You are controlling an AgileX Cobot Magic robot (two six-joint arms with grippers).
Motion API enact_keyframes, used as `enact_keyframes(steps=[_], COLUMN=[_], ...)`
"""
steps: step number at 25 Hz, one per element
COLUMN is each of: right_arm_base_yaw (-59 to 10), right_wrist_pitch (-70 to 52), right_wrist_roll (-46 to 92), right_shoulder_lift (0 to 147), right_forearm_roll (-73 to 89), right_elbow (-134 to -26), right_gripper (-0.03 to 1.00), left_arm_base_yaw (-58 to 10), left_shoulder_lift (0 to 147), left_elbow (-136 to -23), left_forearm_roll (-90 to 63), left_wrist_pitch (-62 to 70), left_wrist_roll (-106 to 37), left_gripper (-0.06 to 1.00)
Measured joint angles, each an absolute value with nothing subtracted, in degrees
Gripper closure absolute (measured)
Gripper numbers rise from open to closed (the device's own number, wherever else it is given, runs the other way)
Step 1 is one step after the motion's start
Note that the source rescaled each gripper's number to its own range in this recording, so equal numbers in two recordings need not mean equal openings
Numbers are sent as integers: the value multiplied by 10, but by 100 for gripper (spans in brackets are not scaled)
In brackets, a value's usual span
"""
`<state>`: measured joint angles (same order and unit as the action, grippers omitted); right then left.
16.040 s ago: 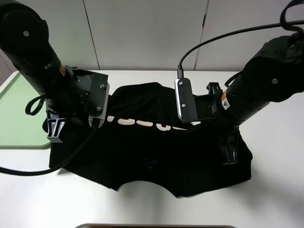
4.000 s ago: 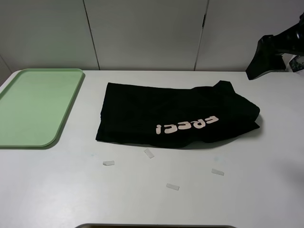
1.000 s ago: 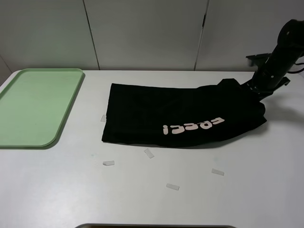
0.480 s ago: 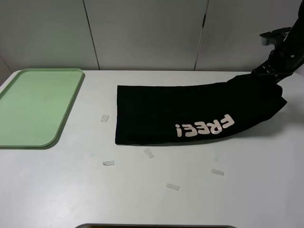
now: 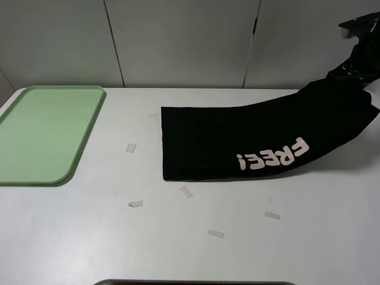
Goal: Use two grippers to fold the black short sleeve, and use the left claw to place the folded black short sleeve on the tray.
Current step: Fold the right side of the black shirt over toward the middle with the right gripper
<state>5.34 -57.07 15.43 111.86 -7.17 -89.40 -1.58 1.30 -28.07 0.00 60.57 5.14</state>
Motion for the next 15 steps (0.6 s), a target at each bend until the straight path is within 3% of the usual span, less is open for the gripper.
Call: enact_keyframes(steps=[5,15], right_arm_base_yaw=[38,-83], right_wrist_pitch=[-583,-602], right_wrist_roll=[133,52], right_shoulder_lift=[1103,1105], right_forearm_roll=[-104,-168], right_elbow=[-894,-894], right_gripper=[97,97], left_arm_base_yaw=[-16,-16], left_shoulder_lift=[13,13], left_elbow=[-281,-281], left_forearm_roll=[0,0], left_wrist_pitch=[606,606], left_wrist_roll=[51,51], left_gripper=[-5,-5])
